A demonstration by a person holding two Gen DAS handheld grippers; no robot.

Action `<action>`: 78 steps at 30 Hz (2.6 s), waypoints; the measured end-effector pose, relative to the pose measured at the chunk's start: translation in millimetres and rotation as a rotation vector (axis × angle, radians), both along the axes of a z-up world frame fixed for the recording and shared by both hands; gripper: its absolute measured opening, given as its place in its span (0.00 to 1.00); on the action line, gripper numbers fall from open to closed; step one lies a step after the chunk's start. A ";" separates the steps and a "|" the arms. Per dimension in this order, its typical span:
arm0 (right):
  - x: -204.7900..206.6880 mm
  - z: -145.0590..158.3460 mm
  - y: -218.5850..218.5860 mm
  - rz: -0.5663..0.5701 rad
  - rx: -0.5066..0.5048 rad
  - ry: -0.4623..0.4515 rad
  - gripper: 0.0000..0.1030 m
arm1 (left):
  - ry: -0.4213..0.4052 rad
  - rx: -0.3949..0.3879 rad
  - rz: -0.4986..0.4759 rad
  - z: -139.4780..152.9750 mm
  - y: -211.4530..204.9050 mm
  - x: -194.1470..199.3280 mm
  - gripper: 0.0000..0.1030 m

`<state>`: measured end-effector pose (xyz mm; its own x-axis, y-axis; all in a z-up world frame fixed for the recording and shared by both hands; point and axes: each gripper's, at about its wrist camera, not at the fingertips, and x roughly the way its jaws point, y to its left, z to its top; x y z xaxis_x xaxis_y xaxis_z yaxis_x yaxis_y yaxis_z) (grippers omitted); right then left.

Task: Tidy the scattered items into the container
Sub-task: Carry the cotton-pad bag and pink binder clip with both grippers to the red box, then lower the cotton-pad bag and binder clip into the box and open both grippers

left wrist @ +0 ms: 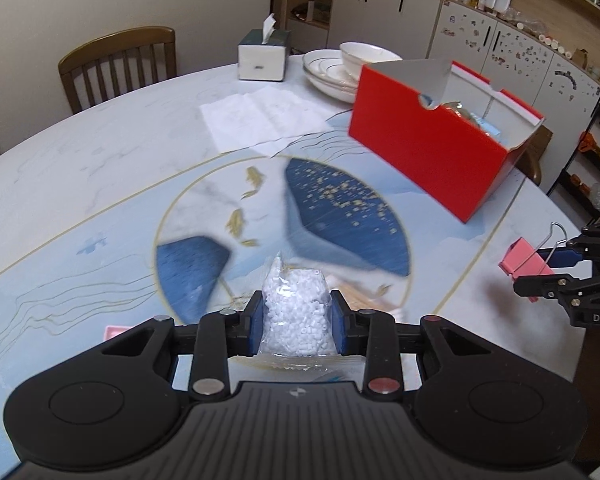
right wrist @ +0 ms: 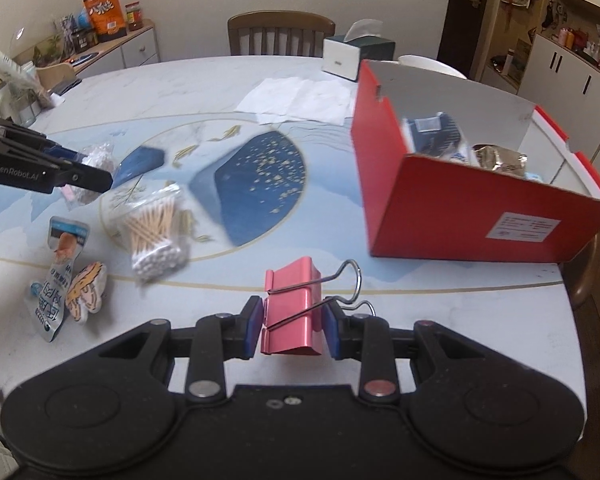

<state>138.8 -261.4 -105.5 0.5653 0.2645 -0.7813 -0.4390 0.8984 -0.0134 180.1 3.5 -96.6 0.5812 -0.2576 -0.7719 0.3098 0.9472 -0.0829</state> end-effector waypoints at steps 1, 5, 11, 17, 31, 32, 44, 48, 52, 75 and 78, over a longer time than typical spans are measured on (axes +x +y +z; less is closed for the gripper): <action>1.3 2.0 -3.4 0.000 0.002 -0.002 0.30 | 0.000 -0.003 -0.002 2.2 -3.3 0.6 0.31; 6.4 11.1 -16.6 -0.001 0.007 -0.011 0.30 | -0.002 -0.012 -0.011 11.1 -18.9 4.4 0.31; 17.5 25.0 -37.1 -0.010 0.013 -0.029 0.30 | -0.009 -0.035 -0.044 23.7 -48.6 10.5 0.31; 31.0 37.2 -58.8 -0.023 0.017 -0.050 0.30 | -0.019 -0.055 -0.073 31.2 -80.5 19.7 0.31; 64.2 56.4 -112.1 -0.039 0.005 -0.093 0.30 | -0.035 -0.090 -0.126 40.2 -150.3 47.0 0.31; 67.2 57.4 -116.7 -0.043 0.008 -0.093 0.30 | -0.036 -0.091 -0.130 40.7 -154.8 48.7 0.31; 102.8 73.2 -158.5 -0.072 0.039 -0.131 0.30 | -0.060 -0.100 -0.174 49.0 -211.9 74.9 0.31; 117.7 78.7 -166.1 -0.070 0.045 -0.144 0.30 | -0.075 -0.093 -0.185 53.4 -227.3 85.1 0.31; 132.9 81.8 -170.3 -0.061 0.044 -0.157 0.30 | -0.084 -0.081 -0.189 56.6 -240.8 98.2 0.31; 212.9 47.0 -178.3 -0.048 -0.031 -0.075 0.30 | -0.074 -0.019 -0.229 49.0 -293.0 186.7 0.31; 219.7 41.1 -175.6 -0.029 -0.041 -0.058 0.30 | -0.063 -0.006 -0.242 45.5 -298.9 199.4 0.31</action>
<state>358.4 -437.0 -64.4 0.6167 0.2153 -0.7572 -0.4098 0.9091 -0.0753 379.4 -295.4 -51.1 0.5490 -0.4000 -0.7339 0.5325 0.8442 -0.0618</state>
